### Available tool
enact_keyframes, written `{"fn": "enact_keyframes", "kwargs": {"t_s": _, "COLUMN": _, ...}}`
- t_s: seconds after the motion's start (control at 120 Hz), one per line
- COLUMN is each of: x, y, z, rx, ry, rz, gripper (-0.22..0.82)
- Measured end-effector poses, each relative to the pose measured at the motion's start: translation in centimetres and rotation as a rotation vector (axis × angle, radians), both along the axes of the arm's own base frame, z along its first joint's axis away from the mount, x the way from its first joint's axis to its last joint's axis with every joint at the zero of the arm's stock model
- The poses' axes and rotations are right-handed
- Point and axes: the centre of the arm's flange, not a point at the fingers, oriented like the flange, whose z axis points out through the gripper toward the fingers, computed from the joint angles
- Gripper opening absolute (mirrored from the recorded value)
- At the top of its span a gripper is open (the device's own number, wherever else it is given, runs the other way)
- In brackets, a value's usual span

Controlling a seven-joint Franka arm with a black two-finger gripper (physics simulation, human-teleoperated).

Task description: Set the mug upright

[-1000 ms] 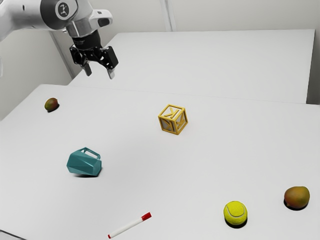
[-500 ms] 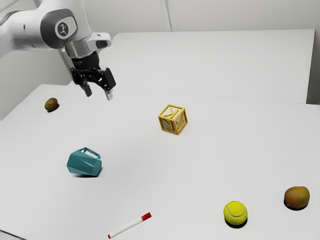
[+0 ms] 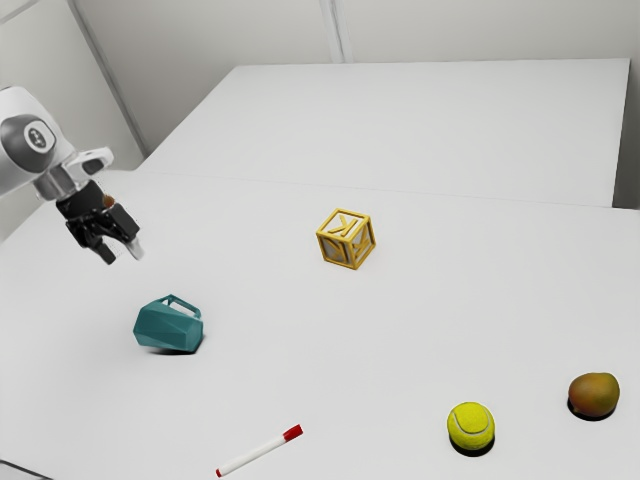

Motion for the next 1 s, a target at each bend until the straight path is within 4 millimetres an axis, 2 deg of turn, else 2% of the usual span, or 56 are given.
{"fn": "enact_keyframes", "kwargs": {"t_s": 0.1, "x": -2.0, "y": 5.3, "z": -3.1, "rx": -0.080, "ry": -0.011, "rz": 0.059, "gripper": 0.60}}
{"fn": "enact_keyframes", "kwargs": {"t_s": 0.175, "x": -2.6, "y": 6.9, "z": -5.2, "rx": -0.126, "ry": -0.013, "rz": 0.053, "gripper": 0.60}}
{"fn": "enact_keyframes", "kwargs": {"t_s": 0.308, "x": -1.9, "y": 6.1, "z": -8.1, "rx": -0.201, "ry": -0.013, "rz": -0.022, "gripper": 0.60}}
{"fn": "enact_keyframes", "kwargs": {"t_s": 0.583, "x": -2.6, "y": 6.2, "z": -13.0, "rx": -0.389, "ry": -0.018, "rz": -0.067, "gripper": 0.60}}
{"fn": "enact_keyframes", "kwargs": {"t_s": 0.825, "x": -2.3, "y": 3.3, "z": -14.4, "rx": -0.500, "ry": -0.049, "rz": -0.122, "gripper": 0.60}}
{"fn": "enact_keyframes", "kwargs": {"t_s": 1.0, "x": -2.4, "y": 2.2, "z": -14.9, "rx": -0.532, "ry": -0.061, "rz": -0.157, "gripper": 0.43}}
